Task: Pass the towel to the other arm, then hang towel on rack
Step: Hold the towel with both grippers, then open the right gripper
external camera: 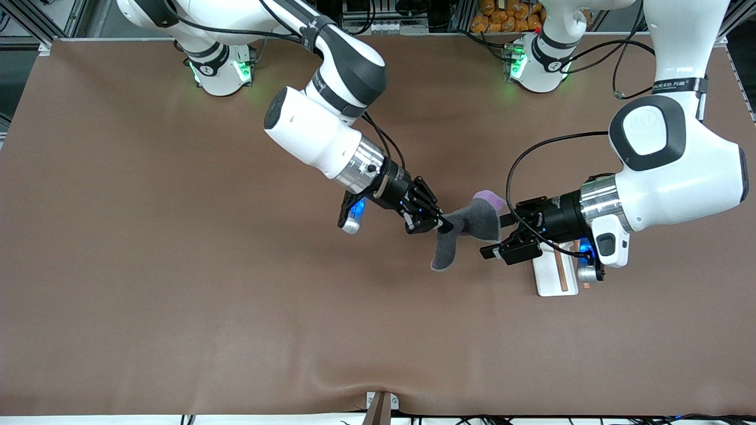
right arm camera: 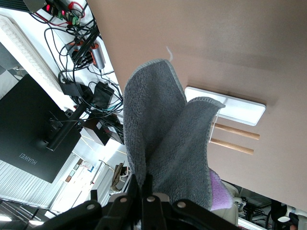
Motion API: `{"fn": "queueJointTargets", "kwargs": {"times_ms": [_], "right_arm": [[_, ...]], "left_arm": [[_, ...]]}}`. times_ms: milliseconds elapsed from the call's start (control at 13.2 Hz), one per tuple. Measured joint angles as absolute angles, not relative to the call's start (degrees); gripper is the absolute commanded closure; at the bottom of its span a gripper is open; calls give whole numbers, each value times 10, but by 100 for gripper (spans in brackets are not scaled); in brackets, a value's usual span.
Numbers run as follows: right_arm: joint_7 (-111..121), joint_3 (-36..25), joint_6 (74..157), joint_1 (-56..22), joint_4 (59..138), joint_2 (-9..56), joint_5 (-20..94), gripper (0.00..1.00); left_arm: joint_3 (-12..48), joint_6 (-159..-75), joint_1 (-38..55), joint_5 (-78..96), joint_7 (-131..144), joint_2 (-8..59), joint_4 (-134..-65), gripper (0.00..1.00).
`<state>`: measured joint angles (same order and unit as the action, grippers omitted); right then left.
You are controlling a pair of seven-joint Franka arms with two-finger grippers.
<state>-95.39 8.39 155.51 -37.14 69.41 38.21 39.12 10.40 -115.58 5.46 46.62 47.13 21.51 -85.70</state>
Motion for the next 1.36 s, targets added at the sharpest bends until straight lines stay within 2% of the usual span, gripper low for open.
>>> {"fn": "queueJointTargets", "kwargs": {"times_ms": [227, 303, 454, 681, 833, 1060, 1363], "right_arm": [[-954, 84, 1555, -371, 694, 382, 391, 100], [-954, 84, 1555, -371, 694, 382, 391, 100], [-954, 84, 1555, -371, 694, 382, 391, 100], [-954, 84, 1555, -371, 694, 382, 391, 100], [-954, 84, 1555, -371, 694, 382, 391, 100], [-954, 83, 1555, -371, 694, 382, 391, 100], [-954, 83, 1555, -371, 694, 382, 391, 100]], "left_arm": [[104, -1159, 55, 477, 471, 215, -853, 0], [104, -1160, 55, 477, 471, 215, -852, 7], [104, -1161, 55, 477, 471, 215, -852, 8], [104, -1161, 55, 477, 471, 216, -852, 19], [104, -1161, 55, 477, 471, 218, -852, 21], [104, -1157, 55, 477, 471, 221, -853, 37], [104, -1141, 56, 477, 471, 223, -853, 81]]}}
